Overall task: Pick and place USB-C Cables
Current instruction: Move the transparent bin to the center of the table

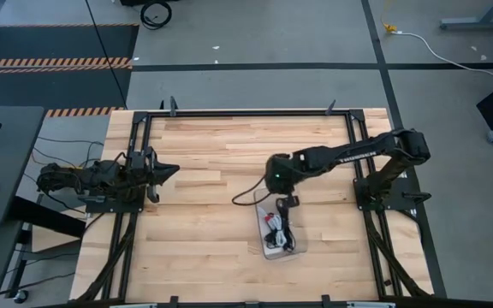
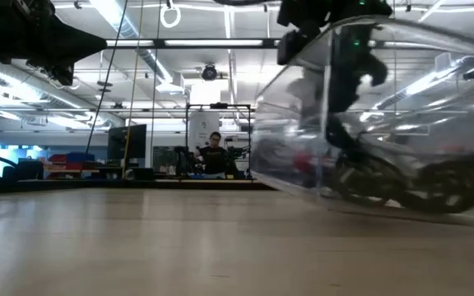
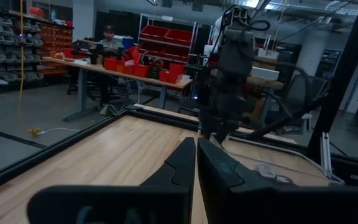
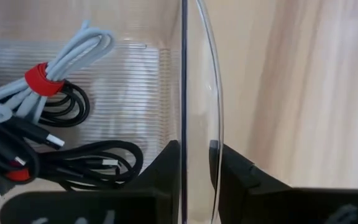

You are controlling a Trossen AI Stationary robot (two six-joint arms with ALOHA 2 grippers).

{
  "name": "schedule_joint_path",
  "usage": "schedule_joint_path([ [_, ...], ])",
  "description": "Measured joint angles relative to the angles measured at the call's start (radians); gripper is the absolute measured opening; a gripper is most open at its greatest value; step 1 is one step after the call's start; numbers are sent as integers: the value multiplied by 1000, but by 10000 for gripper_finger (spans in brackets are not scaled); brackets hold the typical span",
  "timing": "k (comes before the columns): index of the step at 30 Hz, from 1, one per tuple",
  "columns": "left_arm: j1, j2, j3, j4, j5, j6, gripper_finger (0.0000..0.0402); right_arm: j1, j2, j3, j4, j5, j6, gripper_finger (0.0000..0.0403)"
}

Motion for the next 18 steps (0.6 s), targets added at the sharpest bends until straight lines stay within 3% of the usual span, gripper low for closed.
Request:
schedule_joint_path([
  [6, 0, 0, 0, 0, 0, 0, 25, -25, 135, 163, -48, -10, -294, 71],
  [18, 0, 0, 0, -1, 0, 2, 25, -51, 496, 673, -320, -2, -821, 74],
])
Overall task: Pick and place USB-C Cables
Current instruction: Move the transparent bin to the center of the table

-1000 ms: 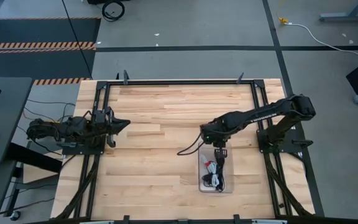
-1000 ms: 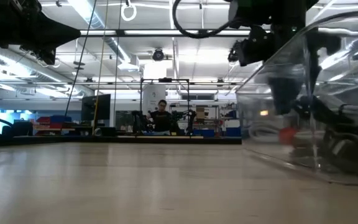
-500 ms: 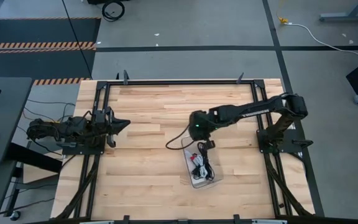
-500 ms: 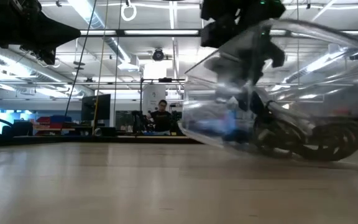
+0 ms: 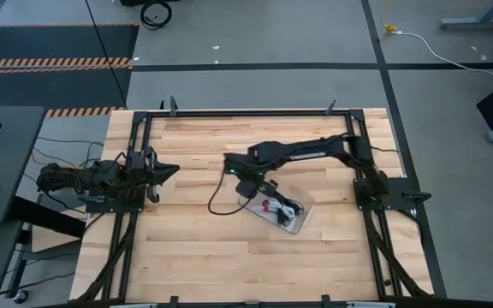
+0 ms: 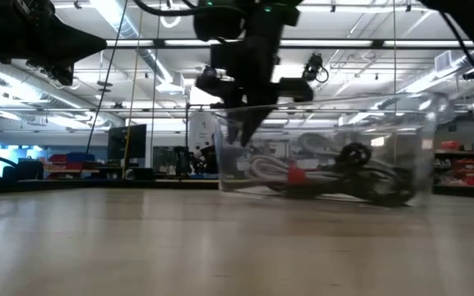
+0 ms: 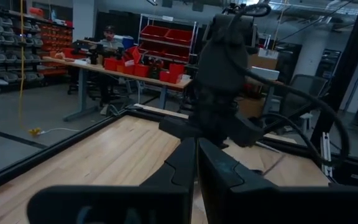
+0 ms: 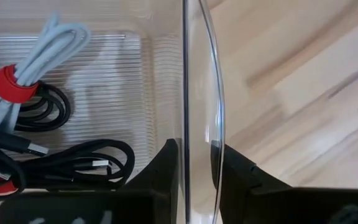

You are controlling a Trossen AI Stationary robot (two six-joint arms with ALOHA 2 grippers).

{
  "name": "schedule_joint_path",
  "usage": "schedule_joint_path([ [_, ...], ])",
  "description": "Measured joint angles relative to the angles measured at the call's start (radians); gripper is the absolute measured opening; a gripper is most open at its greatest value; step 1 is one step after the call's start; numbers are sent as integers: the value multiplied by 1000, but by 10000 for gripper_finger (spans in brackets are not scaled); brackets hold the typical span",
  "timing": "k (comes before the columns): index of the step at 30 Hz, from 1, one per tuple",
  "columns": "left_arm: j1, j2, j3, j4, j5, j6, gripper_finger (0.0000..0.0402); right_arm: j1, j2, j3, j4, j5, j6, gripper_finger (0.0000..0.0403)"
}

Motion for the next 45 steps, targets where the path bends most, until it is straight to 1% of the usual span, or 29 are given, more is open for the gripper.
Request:
schedule_joint_path([
  [5, 0, 0, 0, 0, 0, 0, 25, -1, 111, 181, -27, 11, -191, 75],
  [9, 0, 0, 0, -1, 0, 0, 25, -1, 198, 300, -62, 24, -309, 76],
  [14, 0, 0, 0, -2, 0, -2, 25, -5, 277, 401, -90, 42, -407, 77],
  [18, 0, 0, 0, -2, 0, -2, 25, -6, 312, 447, -84, 66, -468, 77],
  [30, 0, 0, 0, -2, 0, -2, 25, 12, 314, 455, -27, 63, -568, 88],
  [35, 0, 0, 0, -2, 0, -1, 25, 32, 315, 454, 6, 62, -582, 90],
  [45, 0, 0, 0, -2, 0, -3, 25, 34, 315, 454, 9, 60, -530, 91],
])
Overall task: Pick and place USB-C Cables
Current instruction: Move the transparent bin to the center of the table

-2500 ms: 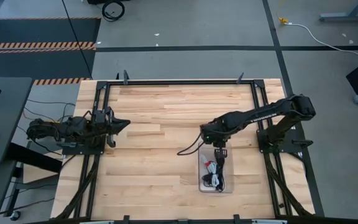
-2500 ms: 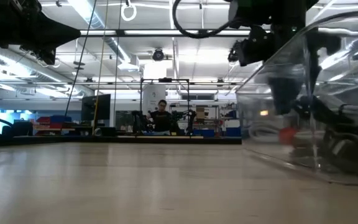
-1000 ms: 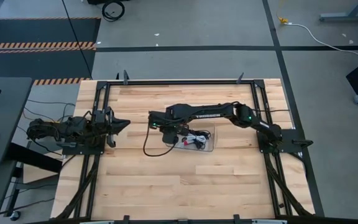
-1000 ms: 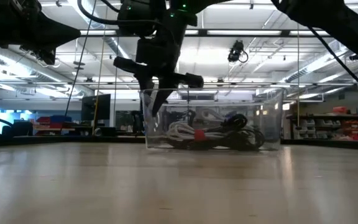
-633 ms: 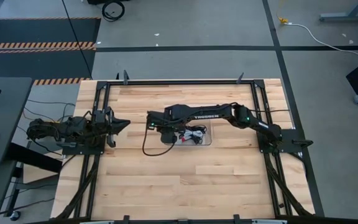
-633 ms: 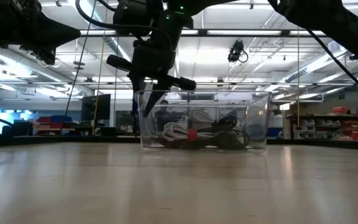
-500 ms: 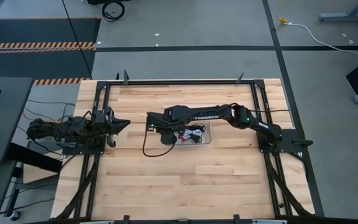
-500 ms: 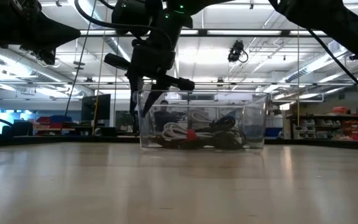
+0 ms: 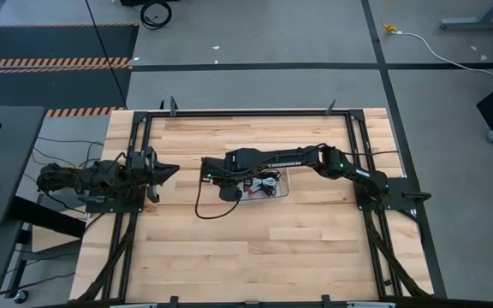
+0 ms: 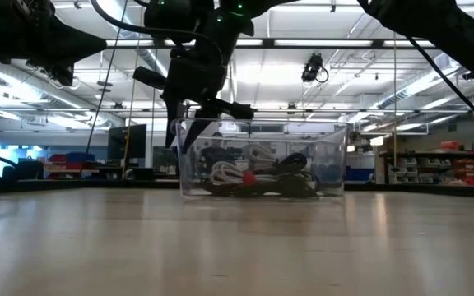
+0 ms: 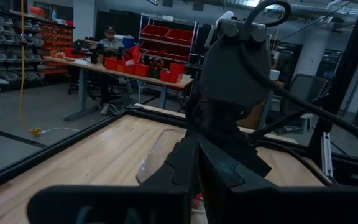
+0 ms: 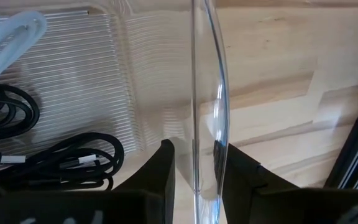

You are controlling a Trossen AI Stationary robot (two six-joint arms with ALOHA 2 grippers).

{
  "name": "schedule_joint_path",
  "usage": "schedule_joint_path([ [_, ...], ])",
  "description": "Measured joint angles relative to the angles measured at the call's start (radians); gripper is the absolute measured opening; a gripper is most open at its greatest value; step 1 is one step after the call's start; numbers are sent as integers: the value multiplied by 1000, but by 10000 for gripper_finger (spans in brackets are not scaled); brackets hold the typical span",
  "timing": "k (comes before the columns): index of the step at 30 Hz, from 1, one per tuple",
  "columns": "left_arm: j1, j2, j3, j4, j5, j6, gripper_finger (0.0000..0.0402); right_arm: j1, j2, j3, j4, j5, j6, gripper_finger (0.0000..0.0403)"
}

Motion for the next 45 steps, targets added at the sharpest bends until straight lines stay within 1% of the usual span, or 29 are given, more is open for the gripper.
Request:
schedule_joint_path([
  [11, 0, 0, 0, 0, 0, 1, 25, -15, 0, 0, -3, 13, 61, 92],
  [22, 0, 0, 0, 0, 0, 1, 25, -14, 0, 0, -11, -29, 120, 92],
  [36, 0, 0, 0, 0, 0, 0, 25, -13, 0, 0, -9, -35, 77, 92],
  [40, 0, 0, 0, 0, 0, 0, 25, -13, 0, 0, -3, -34, 81, 108],
  [45, 0, 0, 0, 0, 0, 0, 25, -13, 2, 0, 31, -47, 110, 152],
])
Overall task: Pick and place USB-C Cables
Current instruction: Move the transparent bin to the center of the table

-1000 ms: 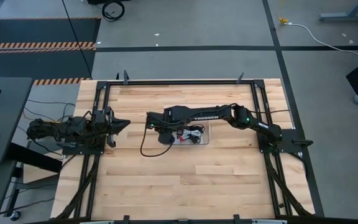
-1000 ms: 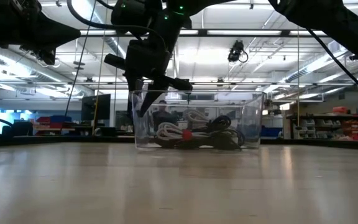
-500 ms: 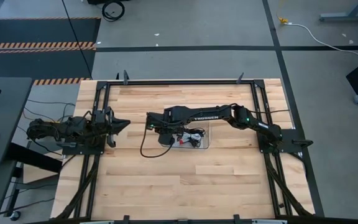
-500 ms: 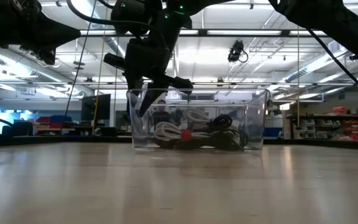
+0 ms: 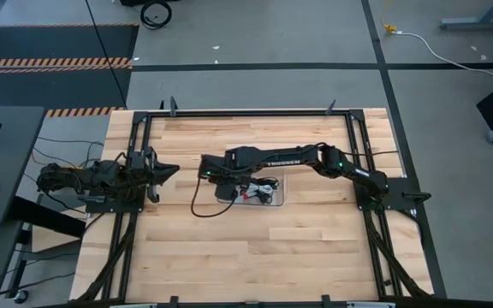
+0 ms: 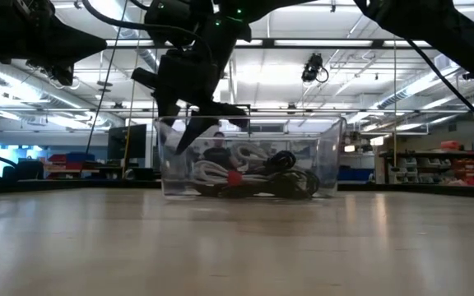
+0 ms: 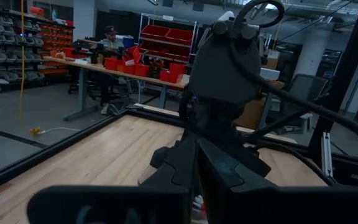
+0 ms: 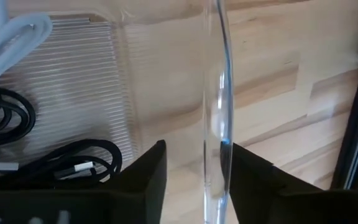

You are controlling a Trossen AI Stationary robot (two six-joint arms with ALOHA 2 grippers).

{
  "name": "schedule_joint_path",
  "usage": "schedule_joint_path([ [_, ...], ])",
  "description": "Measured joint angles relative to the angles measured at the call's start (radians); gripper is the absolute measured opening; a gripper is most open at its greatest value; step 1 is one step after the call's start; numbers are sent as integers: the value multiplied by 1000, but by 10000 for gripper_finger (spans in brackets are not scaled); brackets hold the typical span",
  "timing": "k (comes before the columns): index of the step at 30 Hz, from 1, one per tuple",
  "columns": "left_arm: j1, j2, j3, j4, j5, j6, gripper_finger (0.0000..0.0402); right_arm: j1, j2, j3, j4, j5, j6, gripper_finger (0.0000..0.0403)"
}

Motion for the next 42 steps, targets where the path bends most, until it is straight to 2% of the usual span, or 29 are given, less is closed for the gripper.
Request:
schedule_joint_path([
  [8, 0, 0, 0, -1, 0, 0, 25, 2, 5, -2, -6, -9, 14, 185],
  [20, 0, 0, 0, -8, 0, 0, 25, 21, 3, -2, -16, 14, -112, 185],
  [27, 0, 0, 0, -8, 0, 0, 25, 56, 1, -2, 43, 32, -179, 185],
  [42, 0, 0, 0, -7, 0, 0, 25, 49, -1, -1, 65, 91, -154, 185],
])
